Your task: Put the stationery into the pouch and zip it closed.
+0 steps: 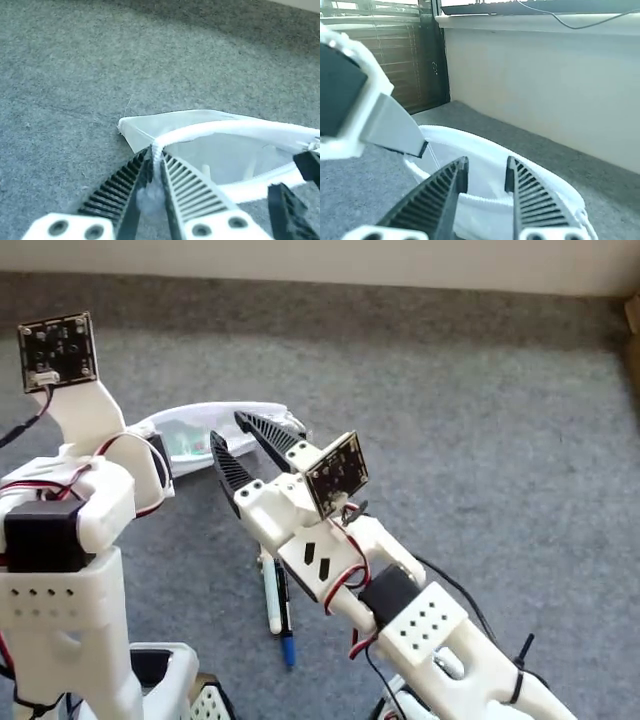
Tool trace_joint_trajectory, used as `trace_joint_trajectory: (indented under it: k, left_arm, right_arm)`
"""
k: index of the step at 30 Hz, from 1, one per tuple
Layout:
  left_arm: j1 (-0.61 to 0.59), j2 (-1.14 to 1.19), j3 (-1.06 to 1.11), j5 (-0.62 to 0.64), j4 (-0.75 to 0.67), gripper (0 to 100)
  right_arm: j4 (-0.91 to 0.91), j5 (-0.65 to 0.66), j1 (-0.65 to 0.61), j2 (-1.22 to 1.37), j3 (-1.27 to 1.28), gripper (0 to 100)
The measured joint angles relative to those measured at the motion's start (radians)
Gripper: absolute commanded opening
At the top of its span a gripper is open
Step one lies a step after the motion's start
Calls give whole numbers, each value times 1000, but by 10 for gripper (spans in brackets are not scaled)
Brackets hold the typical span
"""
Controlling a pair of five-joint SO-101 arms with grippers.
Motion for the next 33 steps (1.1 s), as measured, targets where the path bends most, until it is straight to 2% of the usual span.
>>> trace_joint_trajectory:
  k: [8,13,17,24,33]
  left_arm:
    - [-60,2,0,2,0,6]
    - [-91,2,0,2,0,6]
    - [-100,2,0,2,0,6]
    - [-166,2,0,2,0,6]
    - [-201,-15,54,2,-5,6]
  right_arm:
    - [371,0,0,-178,-25,116]
    - [641,0,0,-192,-120,116]
    - [787,0,0,-193,-140,116]
    - [833,-26,0,-150,-140,116]
    - [833,-101,17,284,-144,116]
